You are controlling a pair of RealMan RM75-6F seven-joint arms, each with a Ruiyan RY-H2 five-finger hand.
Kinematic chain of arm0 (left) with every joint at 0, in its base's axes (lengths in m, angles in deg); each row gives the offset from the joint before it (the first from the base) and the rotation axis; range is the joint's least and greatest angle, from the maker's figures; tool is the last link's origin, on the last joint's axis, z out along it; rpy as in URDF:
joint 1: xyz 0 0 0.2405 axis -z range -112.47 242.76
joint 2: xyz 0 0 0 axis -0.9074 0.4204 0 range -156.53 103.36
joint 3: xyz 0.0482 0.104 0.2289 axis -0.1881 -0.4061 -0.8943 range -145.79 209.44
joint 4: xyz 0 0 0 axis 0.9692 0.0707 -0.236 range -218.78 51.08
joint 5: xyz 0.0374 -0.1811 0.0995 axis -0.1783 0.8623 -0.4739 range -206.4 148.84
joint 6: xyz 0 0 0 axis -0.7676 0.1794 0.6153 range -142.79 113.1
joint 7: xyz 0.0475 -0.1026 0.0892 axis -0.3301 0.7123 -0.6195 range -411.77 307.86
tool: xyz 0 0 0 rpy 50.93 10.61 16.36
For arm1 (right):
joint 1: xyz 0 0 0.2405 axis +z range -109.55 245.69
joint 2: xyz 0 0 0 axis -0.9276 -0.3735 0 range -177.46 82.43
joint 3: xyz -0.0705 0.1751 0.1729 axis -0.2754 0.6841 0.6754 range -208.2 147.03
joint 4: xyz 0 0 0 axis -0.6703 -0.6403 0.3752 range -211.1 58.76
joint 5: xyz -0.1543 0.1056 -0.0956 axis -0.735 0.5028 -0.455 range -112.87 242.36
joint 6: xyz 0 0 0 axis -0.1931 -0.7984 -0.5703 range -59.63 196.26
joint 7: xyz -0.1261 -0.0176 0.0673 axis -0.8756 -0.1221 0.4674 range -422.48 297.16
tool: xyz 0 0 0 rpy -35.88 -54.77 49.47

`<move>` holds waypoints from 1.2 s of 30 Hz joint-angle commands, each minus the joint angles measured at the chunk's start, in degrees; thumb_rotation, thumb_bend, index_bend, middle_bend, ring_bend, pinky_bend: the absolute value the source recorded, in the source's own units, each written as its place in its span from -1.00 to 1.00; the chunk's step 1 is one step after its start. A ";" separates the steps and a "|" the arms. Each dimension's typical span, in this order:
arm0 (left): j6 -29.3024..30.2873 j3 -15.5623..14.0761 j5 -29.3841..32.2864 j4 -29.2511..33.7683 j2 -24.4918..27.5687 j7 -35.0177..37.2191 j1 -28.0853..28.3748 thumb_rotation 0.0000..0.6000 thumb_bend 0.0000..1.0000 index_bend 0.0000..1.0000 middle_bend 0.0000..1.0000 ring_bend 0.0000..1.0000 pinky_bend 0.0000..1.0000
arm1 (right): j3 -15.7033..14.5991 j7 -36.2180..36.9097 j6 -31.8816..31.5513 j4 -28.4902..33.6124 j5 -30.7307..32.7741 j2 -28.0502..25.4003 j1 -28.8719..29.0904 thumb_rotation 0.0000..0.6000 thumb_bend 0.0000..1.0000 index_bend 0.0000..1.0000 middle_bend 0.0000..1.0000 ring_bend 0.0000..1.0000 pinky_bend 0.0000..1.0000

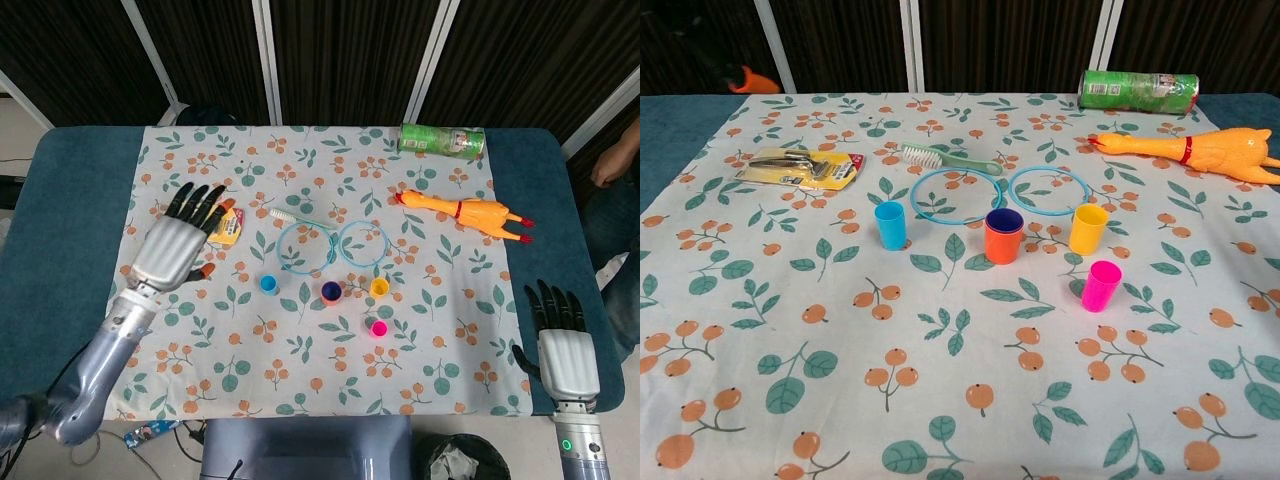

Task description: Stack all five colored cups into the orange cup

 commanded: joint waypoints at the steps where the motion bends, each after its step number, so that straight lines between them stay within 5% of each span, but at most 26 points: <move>1: 4.60 -5.42 -7.13 -3.49 4.48 11.06 -7.46 1.00 -0.72 -0.82 -1.00 -1.00 -1.00 | -0.09 3.12 3.07 0.96 -0.31 -1.25 1.62 1.00 -0.35 -1.00 -1.00 -1.00 -0.87; 11: 5.63 -7.38 -12.21 -12.27 5.99 22.15 -13.79 1.00 -0.72 -0.85 -1.00 -1.00 -1.00 | 7.01 9.36 22.51 6.69 6.54 -7.13 14.82 1.00 -0.35 -0.85 -1.00 -1.00 -0.87; 16: 5.15 -7.70 -13.84 -15.01 4.34 23.42 -15.19 1.00 -0.72 -0.87 -1.00 -1.00 -1.00 | 9.43 8.49 29.30 5.69 10.71 -5.35 20.63 1.00 -0.35 -0.82 -1.00 -1.00 -0.87; 36: 2.96 -5.05 -14.30 -19.65 2.15 24.47 -17.68 1.00 -0.72 -0.87 -1.00 -1.00 -1.00 | 7.42 2.28 31.95 -4.95 16.98 9.23 27.65 1.00 -0.35 -0.43 -1.00 -1.00 -0.86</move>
